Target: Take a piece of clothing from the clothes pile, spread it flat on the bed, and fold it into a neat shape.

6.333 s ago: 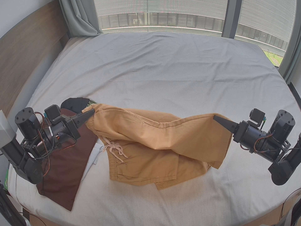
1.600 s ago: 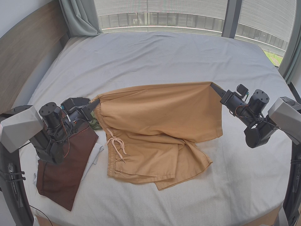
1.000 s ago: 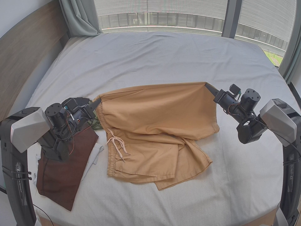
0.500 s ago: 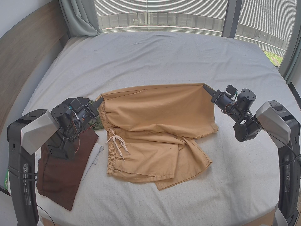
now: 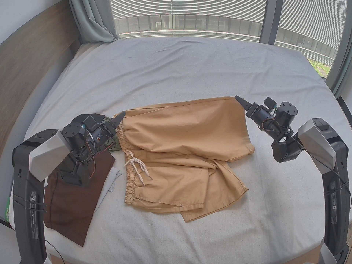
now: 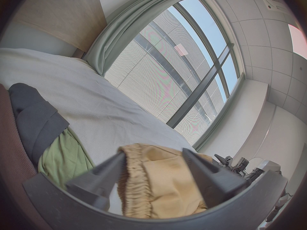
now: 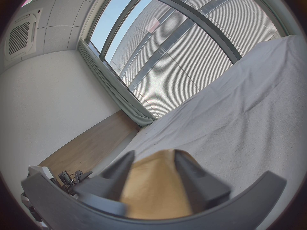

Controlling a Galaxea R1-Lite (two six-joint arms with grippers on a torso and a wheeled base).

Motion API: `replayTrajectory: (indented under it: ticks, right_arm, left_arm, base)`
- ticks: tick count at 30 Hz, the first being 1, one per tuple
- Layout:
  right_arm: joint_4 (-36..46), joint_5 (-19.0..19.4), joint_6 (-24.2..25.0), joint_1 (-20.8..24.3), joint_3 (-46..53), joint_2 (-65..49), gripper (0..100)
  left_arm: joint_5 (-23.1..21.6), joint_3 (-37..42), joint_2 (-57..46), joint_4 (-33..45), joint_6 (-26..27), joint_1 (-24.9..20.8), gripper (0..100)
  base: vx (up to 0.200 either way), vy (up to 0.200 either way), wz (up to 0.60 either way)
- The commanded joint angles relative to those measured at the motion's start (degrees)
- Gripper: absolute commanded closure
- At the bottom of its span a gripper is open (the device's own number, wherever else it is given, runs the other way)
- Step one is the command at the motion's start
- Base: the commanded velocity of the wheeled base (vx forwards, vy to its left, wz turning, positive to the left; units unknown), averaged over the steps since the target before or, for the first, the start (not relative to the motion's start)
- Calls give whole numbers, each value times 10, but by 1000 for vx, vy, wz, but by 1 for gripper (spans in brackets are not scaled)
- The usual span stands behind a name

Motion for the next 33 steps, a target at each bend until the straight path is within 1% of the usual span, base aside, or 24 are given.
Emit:
replayTrajectory:
  ticks: [1, 5, 13, 15, 17, 18, 25, 27, 33]
  right_arm:
    - [4, -3, 1, -1, -28, 19, 0]
    - [3, -3, 0, -2, -11, 13, 0]
    - [-7, -3, -3, -1, 33, -9, 0]
    - [-21, -3, -4, 2, 72, -29, 0]
    - [-27, -3, -4, 3, 84, -34, 0]
    - [-41, -3, -4, 4, 108, -47, 0]
    - [-58, -3, -5, 6, 156, -78, 0]
    - [-63, -3, -5, 9, 176, -88, 0]
    - [-85, -3, -5, 19, 243, -121, 0]
  left_arm:
    - [0, -8, 4, 0, -5, -1, 0]
    - [1, -8, 5, 1, -19, -1, 0]
    - [1, 16, 4, 1, -23, 7, 0]
    - [0, 37, -4, 0, -22, 9, 0]
    - [0, 42, -8, -1, -22, 9, 0]
    - [-1, 60, -24, 0, -22, 9, 0]
    - [-8, 105, -71, -1, -19, 9, 0]
    - [-12, 128, -93, -1, -17, 8, 0]
    - [-53, 206, -154, -1, -13, 9, 0]
  base:
    - [0, 0, 0]
    - [0, 0, 0]
    - [0, 0, 0]
    - [0, 0, 0]
    - [0, 0, 0]
    - [0, 0, 0]
    - [0, 0, 0]
    - [0, 0, 0]
    - [0, 0, 0]
